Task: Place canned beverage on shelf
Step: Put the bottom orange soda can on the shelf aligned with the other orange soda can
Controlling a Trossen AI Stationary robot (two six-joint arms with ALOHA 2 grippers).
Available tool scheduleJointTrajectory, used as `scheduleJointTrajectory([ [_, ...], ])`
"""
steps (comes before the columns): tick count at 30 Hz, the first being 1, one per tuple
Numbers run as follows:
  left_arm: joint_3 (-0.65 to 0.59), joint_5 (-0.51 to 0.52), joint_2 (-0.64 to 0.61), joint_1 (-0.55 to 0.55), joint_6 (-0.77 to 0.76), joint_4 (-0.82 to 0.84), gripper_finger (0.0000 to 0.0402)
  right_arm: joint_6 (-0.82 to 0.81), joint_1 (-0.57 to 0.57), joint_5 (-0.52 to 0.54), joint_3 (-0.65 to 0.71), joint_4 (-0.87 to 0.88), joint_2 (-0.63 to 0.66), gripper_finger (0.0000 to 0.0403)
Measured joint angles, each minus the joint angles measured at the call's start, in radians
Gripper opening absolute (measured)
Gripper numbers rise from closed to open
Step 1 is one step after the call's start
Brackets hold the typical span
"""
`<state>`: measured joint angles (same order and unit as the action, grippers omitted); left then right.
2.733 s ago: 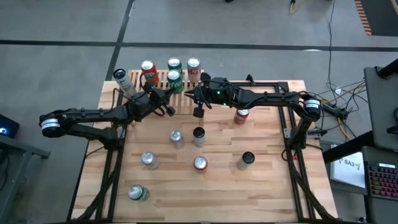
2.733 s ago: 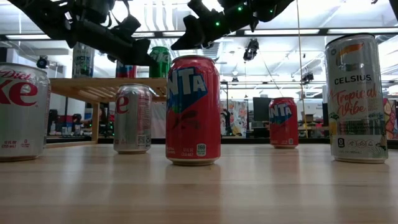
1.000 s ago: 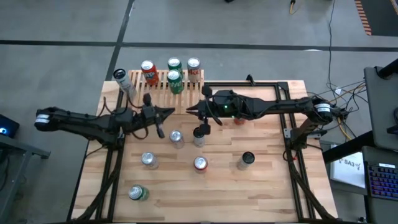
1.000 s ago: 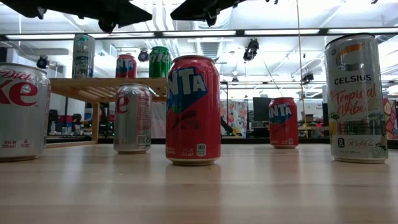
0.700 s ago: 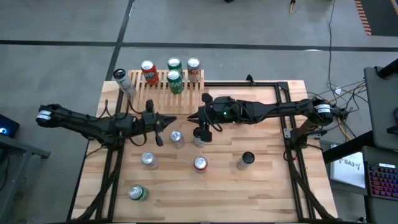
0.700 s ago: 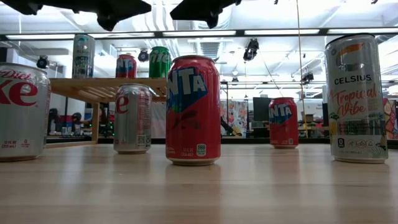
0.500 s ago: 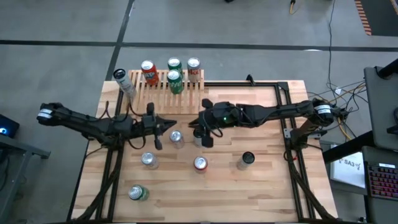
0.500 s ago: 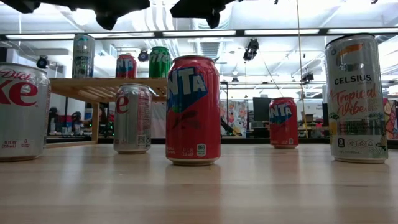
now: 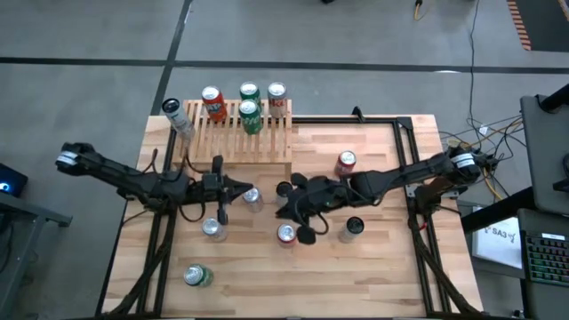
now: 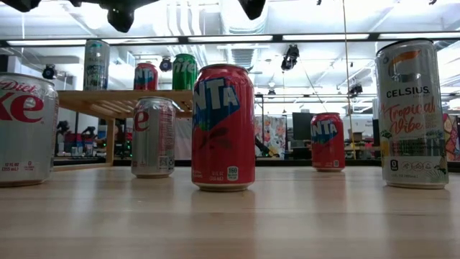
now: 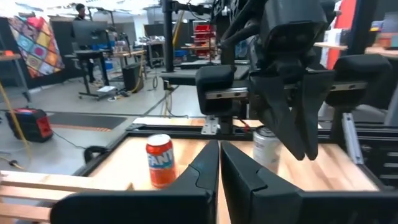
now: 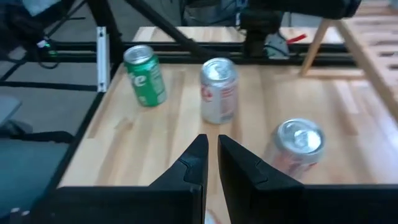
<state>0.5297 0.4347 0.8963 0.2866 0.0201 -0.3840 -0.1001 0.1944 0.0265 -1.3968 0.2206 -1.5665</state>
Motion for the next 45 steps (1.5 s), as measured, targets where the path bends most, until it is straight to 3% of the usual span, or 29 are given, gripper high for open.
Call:
scheduleJointTrajectory([
  [4, 0.0, -0.005, 0.017, 0.048, -0.048, 0.032, 0.0, -0.059, 0.034, 0.002, 0.0, 0.048, 0.0, 0.0027],
  [11, 0.0, -0.017, 0.01, 0.16, -0.226, 0.324, 0.0, -0.079, 0.079, 0.002, 0.0, 0.209, 0.0, 0.0027],
  [18, 0.0, -0.007, 0.007, 0.197, -0.355, 0.393, 0.0, -0.071, 0.088, 0.002, 0.002, 0.373, 0.0, 0.0027],
  [29, 0.0, -0.003, 0.005, 0.197, -0.362, 0.377, 0.0, -0.001, 0.087, 0.002, 0.011, 0.358, -0.006, 0.0027],
  [38, 0.0, 0.025, 0.005, 0.197, -0.37, 0.373, 0.0, 0.06, 0.089, 0.002, 0.013, 0.247, -0.035, 0.0031],
  [45, 0.0, 0.03, 0.005, 0.196, -0.37, 0.366, 0.0, 0.072, 0.089, 0.006, 0.013, 0.233, -0.087, 0.0102],
])
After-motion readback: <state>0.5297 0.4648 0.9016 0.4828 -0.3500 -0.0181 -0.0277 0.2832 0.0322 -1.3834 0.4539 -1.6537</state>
